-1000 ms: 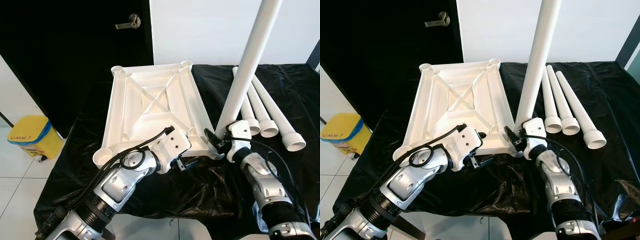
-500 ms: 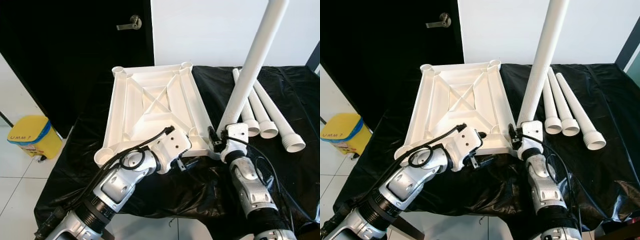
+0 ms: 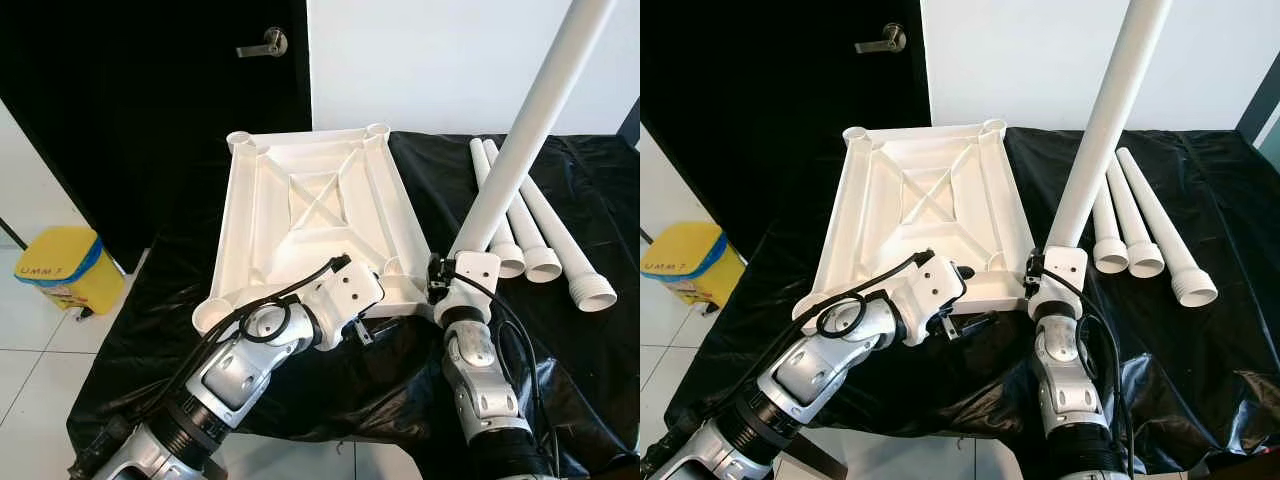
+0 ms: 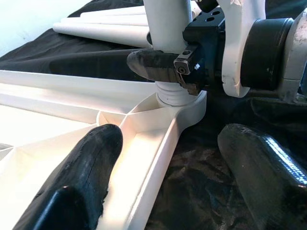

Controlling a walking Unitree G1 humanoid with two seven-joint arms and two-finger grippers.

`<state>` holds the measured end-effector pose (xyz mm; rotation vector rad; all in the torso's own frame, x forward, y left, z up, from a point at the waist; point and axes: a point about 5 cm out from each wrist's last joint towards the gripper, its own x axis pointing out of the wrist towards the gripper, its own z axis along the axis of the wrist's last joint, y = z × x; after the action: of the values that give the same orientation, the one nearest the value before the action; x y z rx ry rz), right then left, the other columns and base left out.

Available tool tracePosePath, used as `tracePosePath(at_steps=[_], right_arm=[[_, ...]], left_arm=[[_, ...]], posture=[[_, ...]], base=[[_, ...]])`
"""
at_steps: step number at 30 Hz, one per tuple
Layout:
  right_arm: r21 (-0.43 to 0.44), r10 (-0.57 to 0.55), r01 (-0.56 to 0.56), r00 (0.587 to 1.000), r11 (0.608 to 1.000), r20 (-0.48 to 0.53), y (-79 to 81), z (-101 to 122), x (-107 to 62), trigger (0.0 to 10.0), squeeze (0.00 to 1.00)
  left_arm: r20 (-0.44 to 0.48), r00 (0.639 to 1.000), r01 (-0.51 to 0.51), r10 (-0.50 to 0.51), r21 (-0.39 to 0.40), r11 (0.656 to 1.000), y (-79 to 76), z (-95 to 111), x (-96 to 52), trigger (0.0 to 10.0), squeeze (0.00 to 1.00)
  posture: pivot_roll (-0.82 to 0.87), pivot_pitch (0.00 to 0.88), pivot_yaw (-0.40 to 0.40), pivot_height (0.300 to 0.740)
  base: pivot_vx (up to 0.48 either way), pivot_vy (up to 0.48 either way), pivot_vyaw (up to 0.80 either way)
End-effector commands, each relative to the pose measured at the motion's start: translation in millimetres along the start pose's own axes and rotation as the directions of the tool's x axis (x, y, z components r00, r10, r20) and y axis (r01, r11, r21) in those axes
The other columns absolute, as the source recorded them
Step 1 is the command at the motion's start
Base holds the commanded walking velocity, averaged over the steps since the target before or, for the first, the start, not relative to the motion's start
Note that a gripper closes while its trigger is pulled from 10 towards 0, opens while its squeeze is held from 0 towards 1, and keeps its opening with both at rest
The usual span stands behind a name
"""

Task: Building children table

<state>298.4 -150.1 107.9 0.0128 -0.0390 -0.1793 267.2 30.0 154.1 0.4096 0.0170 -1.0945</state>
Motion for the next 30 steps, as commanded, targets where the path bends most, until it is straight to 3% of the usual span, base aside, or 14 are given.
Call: tracePosePath(at_steps=[1,17,18,30], right_arm=[[0.003,-0.006,0.006,0.99,1.0,-0.139,-2.6,-27,-10.0,10.0,0.0],[-0.055,0.026,-0.032,0.994,0.998,-0.106,-6.6,-20,-6.6,10.0,0.0],[-0.058,0.032,-0.038,0.994,0.998,-0.102,-8.5,-19,-6.1,10.0,1.0],[-0.08,0.202,-0.206,0.978,0.975,-0.056,-10.0,-15,-10.6,10.0,1.0]], left_arm=[[-0.013,0.99,0.14,-0.14,-0.006,0.99,-9.6,-1,-0.8,10.0,0.0],[-0.014,0.99,0.138,-0.138,-0.003,0.99,-9.6,-1,-0.9,10.0,0.0],[-0.014,0.99,0.138,-0.138,-0.003,0.99,-9.6,-1,-0.9,10.0,0.0],[-0.02,0.991,0.132,-0.132,-0.001,0.991,-8.5,-2,-1.4,10.0,0.0]], posture=[[-0.21,0.0,0.026,0.74],[-0.21,0.0,0.028,0.74],[-0.21,0.0,0.026,0.74],[-0.22,0.002,0.03,0.74]], base=[[0.0,0.0,0.0],[0.0,0.0,0.0],[0.0,0.0,0.0],[0.0,0.0,0.0]])
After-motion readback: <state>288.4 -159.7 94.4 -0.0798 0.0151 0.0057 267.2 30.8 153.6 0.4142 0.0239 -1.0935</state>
